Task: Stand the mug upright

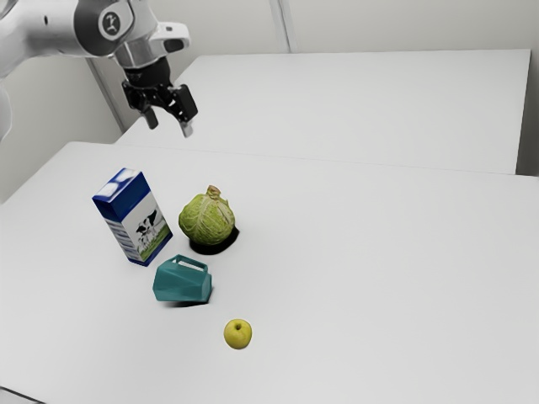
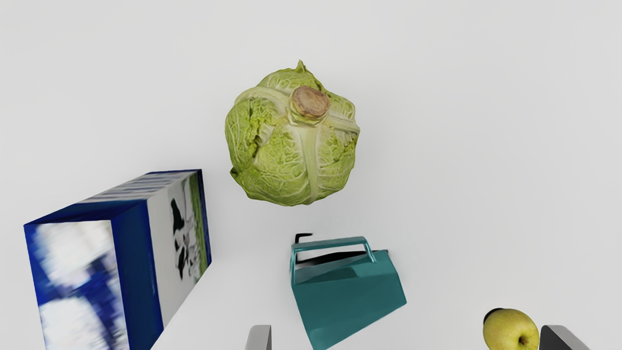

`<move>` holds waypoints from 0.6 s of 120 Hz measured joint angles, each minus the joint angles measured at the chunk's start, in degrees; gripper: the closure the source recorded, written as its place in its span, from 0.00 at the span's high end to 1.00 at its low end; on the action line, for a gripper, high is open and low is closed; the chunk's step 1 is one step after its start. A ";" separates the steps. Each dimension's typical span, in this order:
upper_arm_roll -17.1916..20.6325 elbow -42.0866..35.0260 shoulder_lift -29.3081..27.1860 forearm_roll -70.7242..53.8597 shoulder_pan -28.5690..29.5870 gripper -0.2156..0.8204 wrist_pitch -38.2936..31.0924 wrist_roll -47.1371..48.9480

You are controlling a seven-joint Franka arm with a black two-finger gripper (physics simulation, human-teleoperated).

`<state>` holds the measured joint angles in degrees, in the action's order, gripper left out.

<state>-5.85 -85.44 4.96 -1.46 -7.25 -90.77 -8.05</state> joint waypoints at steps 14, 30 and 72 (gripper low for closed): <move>-1.08 -0.55 -0.12 0.03 -0.14 0.79 -0.83 -0.24; -1.49 -5.34 -4.26 0.02 0.03 0.79 -1.65 -0.46; -0.75 -38.21 -28.29 10.18 11.80 0.79 -15.03 -8.03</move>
<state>-6.61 -123.65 -23.32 8.72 4.55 -105.80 -16.08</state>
